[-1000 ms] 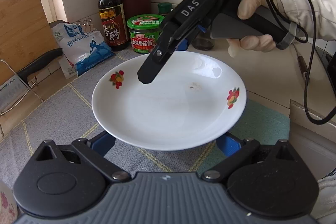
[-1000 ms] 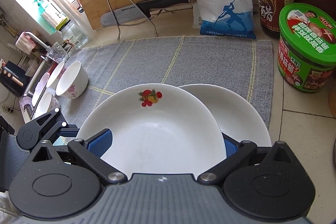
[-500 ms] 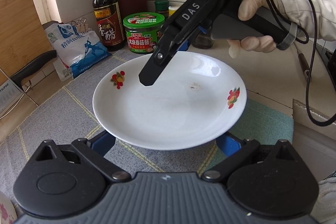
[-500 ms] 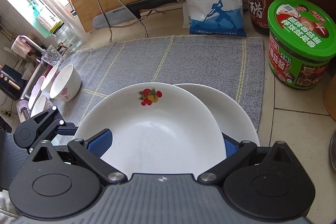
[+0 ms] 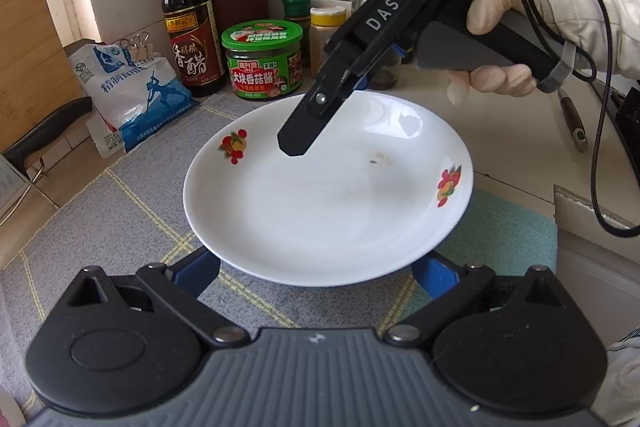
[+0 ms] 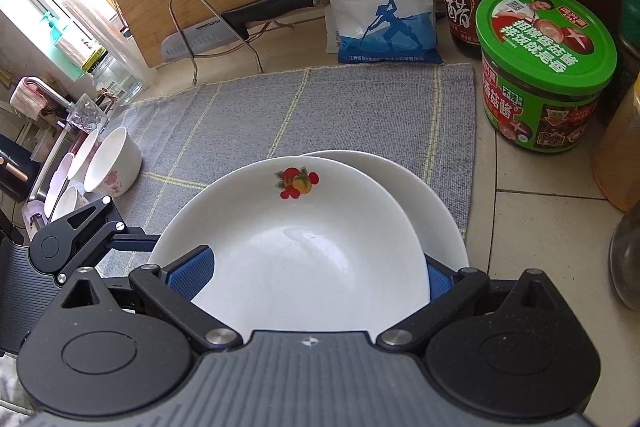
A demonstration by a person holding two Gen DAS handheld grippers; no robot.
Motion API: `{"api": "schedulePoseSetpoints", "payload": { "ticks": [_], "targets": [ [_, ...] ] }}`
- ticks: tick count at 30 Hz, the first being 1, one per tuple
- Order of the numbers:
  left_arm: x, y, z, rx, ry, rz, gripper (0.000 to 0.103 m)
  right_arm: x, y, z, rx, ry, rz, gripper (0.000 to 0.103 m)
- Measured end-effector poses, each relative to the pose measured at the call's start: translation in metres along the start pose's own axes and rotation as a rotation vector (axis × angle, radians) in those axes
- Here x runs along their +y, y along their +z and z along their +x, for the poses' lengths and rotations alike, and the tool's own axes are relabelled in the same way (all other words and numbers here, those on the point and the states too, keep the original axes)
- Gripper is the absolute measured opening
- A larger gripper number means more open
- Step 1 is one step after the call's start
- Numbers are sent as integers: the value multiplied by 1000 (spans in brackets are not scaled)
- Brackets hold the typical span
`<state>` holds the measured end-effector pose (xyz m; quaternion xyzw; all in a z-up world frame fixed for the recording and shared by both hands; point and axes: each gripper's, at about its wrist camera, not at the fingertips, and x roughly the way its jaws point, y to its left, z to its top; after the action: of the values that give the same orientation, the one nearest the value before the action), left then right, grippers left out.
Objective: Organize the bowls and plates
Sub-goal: 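Carry the flowered plate with the right gripper over the plate stack, then lower the flowered plate onto the stack and open the right gripper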
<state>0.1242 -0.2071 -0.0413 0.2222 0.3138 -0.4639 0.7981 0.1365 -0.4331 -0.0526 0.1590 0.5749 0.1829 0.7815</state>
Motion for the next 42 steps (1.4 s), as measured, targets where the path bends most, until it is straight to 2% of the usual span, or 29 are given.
{"api": "schedulePoseSetpoints", "payload": {
  "ticks": [17, 26, 42],
  "targets": [
    [4, 2, 7, -12, -26, 1, 101, -2, -15, -20, -30, -73, 47, 103],
    [5, 2, 7, -12, -30, -10, 101, 6, -19, -22, -28, -121, 34, 103],
    [1, -1, -2, -32, -7, -12, 101, 27, -28, -22, 5, -256, -32, 103]
  ]
}}
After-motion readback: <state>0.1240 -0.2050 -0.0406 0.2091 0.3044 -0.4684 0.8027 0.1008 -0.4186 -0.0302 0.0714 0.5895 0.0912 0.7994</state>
